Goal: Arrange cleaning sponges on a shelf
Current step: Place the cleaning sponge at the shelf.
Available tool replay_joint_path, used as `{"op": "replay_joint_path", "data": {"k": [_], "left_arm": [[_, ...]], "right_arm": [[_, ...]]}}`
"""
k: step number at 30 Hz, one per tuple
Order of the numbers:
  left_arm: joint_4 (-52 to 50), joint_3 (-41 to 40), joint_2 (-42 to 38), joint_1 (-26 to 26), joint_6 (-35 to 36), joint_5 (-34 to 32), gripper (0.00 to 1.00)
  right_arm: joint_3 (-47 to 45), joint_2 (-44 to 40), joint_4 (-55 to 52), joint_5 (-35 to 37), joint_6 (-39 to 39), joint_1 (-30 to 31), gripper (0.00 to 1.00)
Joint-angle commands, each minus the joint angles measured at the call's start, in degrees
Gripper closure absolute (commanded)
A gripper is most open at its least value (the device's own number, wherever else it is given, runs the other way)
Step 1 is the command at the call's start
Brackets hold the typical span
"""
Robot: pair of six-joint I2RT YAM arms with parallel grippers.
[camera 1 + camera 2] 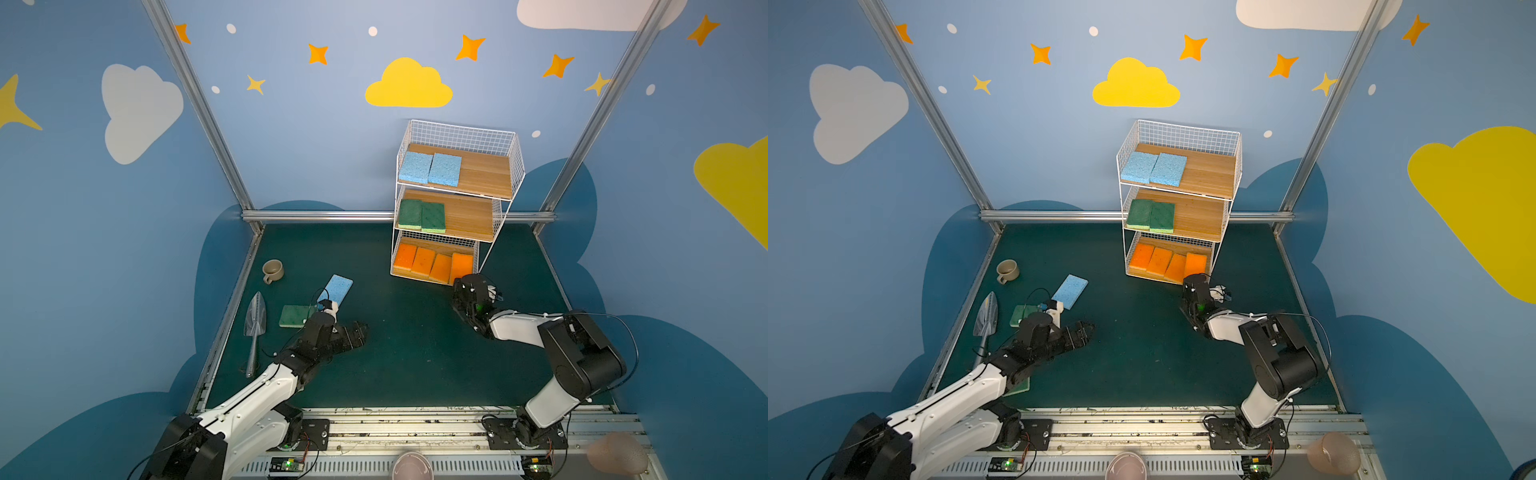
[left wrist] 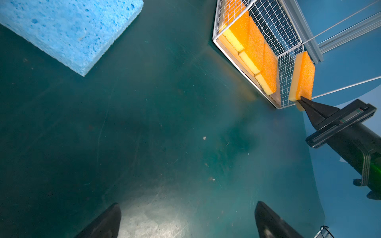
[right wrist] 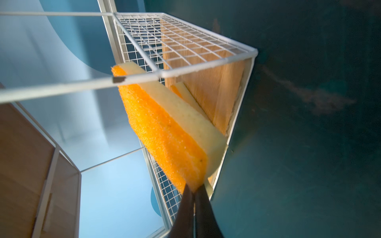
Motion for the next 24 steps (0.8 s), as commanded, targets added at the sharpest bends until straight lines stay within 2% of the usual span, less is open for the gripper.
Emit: {"op": "replay_joint_path", "data": {"k": [1,16,24], "left_arm": [[0.9,-0.5,0.4,0.3,0.9,0.3,0.00],[0.7,-0.6,0.0,0.3,0.8,0.5,0.00],[0.6,-0.8,0.0,0.3,0.7,0.4,0.00]], "right_arm": [[1.9,1.1,-0.8,0.9,1.0,-0.1,1.00],[6.6,0.5,-14.7,7.0,0.0,0.1,1.00],[9.3,3.8,-16.2,6.9,-0.7,0.2,1.00]]}}
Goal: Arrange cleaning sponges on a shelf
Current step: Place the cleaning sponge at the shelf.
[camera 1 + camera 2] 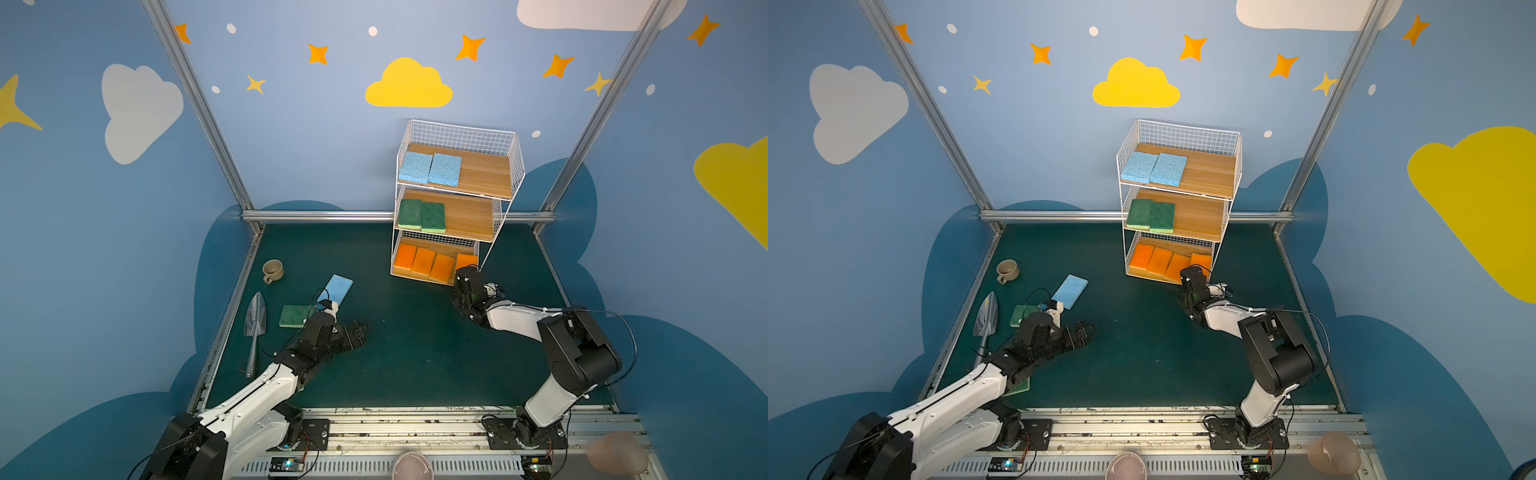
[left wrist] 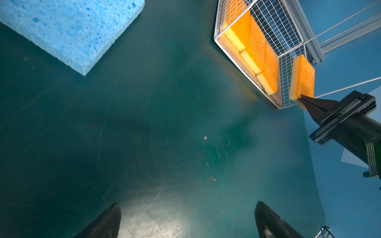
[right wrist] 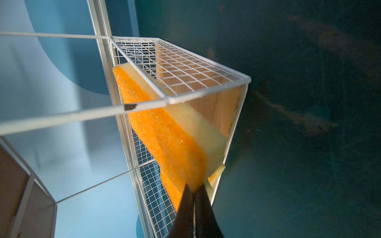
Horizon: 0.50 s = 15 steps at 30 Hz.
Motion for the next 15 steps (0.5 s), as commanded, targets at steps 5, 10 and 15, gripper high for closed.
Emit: {"op": "replay_joint_path", "data": {"k": [5,10,15], "left_arm": [[0.5,-0.8,-0.3,0.2,0.7,0.3,0.00],[0.5,-0.9,-0.3,0.2,0.7,0.3,0.00],[0.6,-0.9,0.0,0.4,0.7,0.3,0.00]], "right_arm": [[3.4,3.2,-4.9,1.8,-0.9,0.3,1.00],[4.4,4.0,-5.6,2.9,-1.8,0.3,1.00],[5.1,5.6,-4.5,3.7,-3.1,0.2,1.00]]}}
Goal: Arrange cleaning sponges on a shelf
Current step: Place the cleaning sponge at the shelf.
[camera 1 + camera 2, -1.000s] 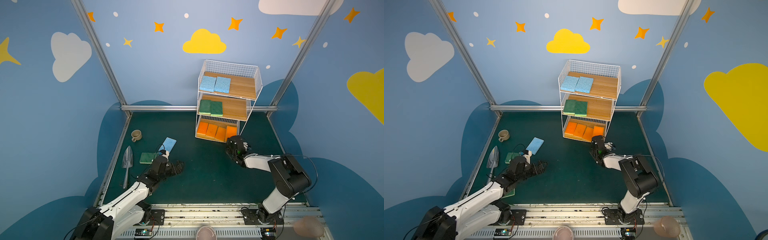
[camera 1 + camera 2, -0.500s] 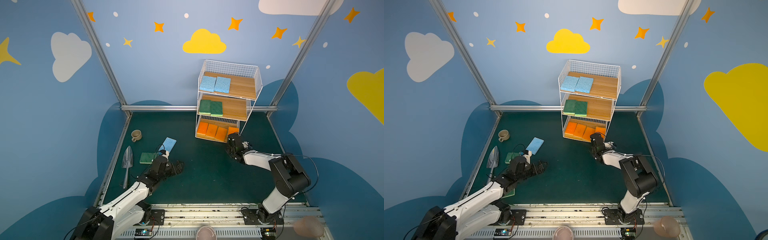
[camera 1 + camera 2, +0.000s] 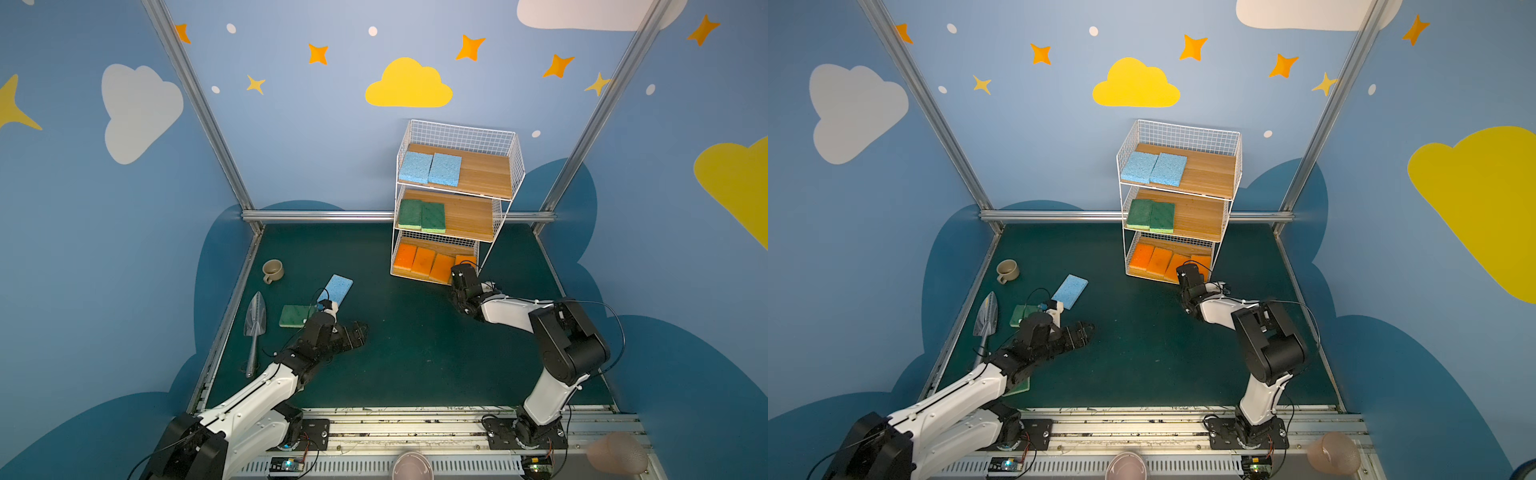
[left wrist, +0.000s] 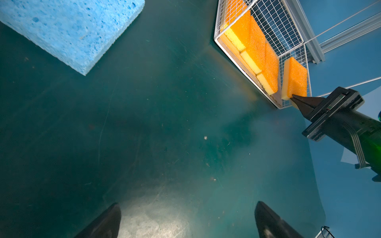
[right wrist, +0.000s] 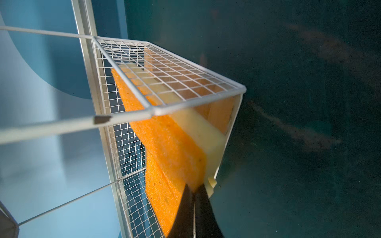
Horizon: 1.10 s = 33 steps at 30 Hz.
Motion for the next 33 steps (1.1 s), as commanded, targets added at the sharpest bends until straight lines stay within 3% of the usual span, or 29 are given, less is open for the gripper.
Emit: {"op": "replay_joint_path", "data": {"k": [1,33], "left_arm": [[0.6,-0.9,-0.1,0.3,0.7,0.3,0.00],[0.9,-0.9,0.2,0.5,0.7,0.1,0.00]], "right_arm": [[1.3,1.9,-0.4,2.0,-1.4,0.2,1.00],[4.9,6.5,3.3,-4.8,-5.2,-3.0,1.00]]}}
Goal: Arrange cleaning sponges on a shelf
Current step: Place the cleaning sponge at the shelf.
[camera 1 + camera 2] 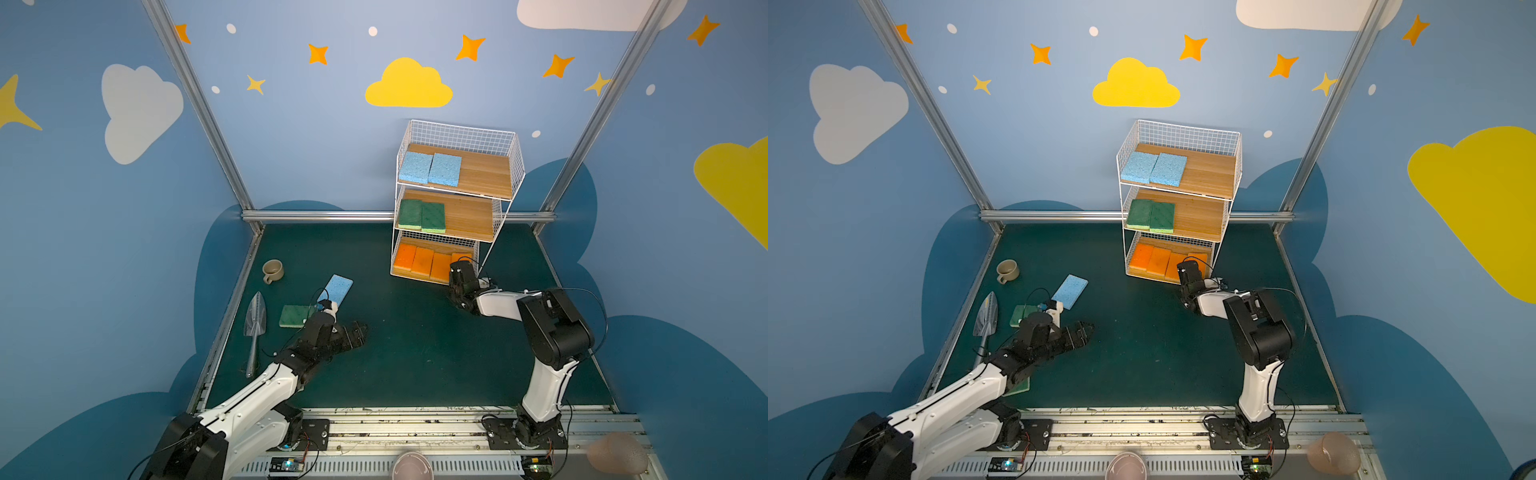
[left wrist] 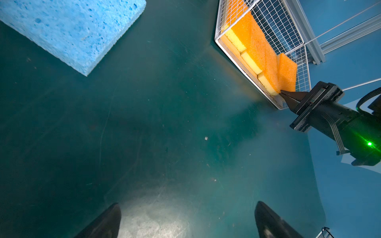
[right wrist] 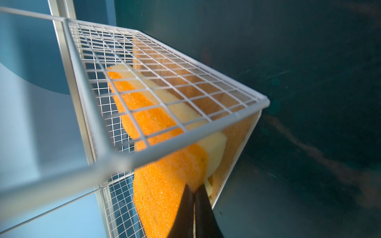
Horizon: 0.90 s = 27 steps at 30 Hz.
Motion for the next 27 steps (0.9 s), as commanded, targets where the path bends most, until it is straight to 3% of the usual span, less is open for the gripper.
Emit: {"op": "replay_joint_path", "data": {"k": [1,5,7,19,27], "left_arm": [[0.9,-1.0,0.2,0.3,0.7,0.1,0.00],[1.0,-0.9,0.4,0.3,0.7,0.1,0.00],[1.1,-1.0,0.4,0.4,0.7,0.1,0.00],[0.2,-0.5,-0.2,0.8,0.5,-0.6,0.00],[-5.6,1.2,-4.4,1.7,-0.8,-5.7,0.00]], "right_arm": [[1.3,0.3,0.7,-1.0,-1.6,-0.8,0.99],[0.9,1.3,2.8,-3.9,-1.4,-1.4,0.77],[0.8,1.4,3.5,-4.9,-1.6,-1.7,0.72],[-3.1,-5.6,1.4,-7.5,-3.6,-2.1,0.57],[-9.3,-15.5,1.1,-11.2,-8.3,-2.1,0.47]]}}
